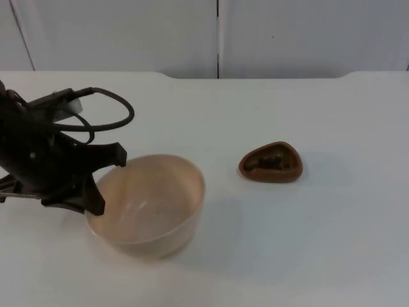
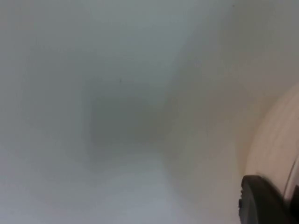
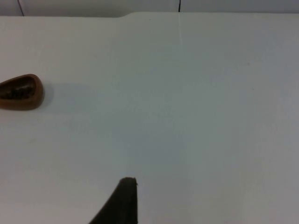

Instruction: Pick up the bowl with the left hand and pour the coffee beans from the cup into the bowl with the right hand.

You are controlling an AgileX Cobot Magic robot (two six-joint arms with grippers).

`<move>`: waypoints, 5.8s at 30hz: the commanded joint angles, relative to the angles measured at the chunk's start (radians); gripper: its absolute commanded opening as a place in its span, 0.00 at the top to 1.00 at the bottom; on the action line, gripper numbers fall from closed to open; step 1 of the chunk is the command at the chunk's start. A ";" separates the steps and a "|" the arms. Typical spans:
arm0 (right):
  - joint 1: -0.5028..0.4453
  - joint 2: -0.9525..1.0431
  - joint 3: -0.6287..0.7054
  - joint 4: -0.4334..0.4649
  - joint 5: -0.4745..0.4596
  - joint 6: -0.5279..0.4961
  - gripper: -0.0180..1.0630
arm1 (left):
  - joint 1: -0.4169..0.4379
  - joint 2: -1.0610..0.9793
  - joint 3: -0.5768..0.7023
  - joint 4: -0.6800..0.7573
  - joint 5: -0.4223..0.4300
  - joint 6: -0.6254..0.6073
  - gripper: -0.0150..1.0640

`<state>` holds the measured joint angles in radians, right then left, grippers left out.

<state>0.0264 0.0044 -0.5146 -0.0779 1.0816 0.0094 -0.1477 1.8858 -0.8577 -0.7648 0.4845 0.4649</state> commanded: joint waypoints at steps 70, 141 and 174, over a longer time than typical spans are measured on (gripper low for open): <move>-0.004 -0.004 0.000 -0.006 -0.004 -0.001 0.01 | -0.301 -0.141 -0.187 0.426 0.205 -0.514 0.99; -0.004 1.034 -0.659 0.054 -0.139 -0.025 0.01 | -0.362 -0.141 -0.183 0.488 0.208 -0.605 0.99; 0.297 1.699 -1.053 0.070 0.001 -0.062 0.01 | -0.362 -0.141 -0.183 0.497 0.189 -0.605 0.99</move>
<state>0.3032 1.6791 -1.5475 0.0054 1.0789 -0.0614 -0.5039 1.7586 -1.0377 -0.2734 0.6851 -0.1331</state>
